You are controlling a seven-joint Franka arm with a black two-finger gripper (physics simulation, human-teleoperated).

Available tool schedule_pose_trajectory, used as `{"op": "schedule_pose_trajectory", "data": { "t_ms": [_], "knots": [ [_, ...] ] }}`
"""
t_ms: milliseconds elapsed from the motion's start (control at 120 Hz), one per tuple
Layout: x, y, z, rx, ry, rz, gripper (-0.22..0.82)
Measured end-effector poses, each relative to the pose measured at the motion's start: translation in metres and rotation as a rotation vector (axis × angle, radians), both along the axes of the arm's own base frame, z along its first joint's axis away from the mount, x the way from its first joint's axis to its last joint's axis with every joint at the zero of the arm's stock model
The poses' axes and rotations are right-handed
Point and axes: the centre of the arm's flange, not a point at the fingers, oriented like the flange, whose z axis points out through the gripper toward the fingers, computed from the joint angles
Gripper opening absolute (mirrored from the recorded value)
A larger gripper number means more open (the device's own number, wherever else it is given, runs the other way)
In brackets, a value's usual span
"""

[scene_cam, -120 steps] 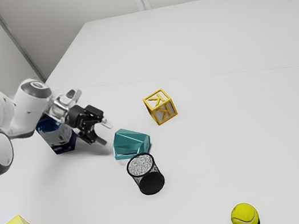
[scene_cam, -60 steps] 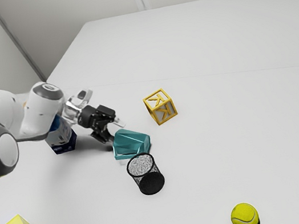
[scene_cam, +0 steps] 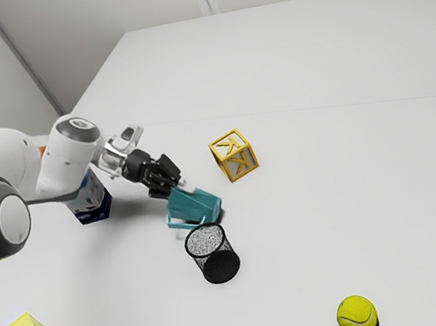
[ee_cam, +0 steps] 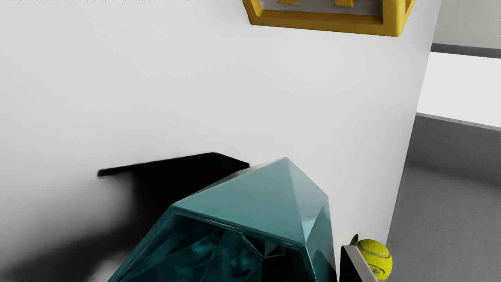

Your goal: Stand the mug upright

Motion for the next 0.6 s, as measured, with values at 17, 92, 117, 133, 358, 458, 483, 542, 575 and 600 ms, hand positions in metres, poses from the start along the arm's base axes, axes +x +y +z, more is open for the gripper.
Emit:
{"op": "schedule_pose_trajectory", "data": {
  "t_ms": [17, 92, 117, 133, 358, 458, 483, 542, 575, 600],
  "knots": [
    [0.000, 0.000, 0.001, 0.000, 0.000, 0.000, -0.08],
    [0.000, -0.001, 0.006, 0.002, -0.005, -0.002, -0.11],
    [0.001, -0.002, 0.008, 0.002, -0.007, -0.004, -0.12],
    [0.001, -0.003, 0.009, 0.002, -0.007, -0.005, -0.13],
    [0.002, -0.007, 0.028, 0.018, -0.026, -0.013, -0.16],
    [0.001, -0.013, 0.051, 0.052, -0.056, -0.036, -0.17],
    [0.001, -0.014, 0.058, 0.067, -0.067, -0.043, -0.17],
    [-0.001, -0.017, 0.078, 0.111, -0.094, -0.069, -0.17],
    [-0.002, -0.017, 0.089, 0.143, -0.111, -0.082, -0.17],
    [-0.004, -0.018, 0.100, 0.173, -0.127, -0.096, -0.17]
  ]
}}
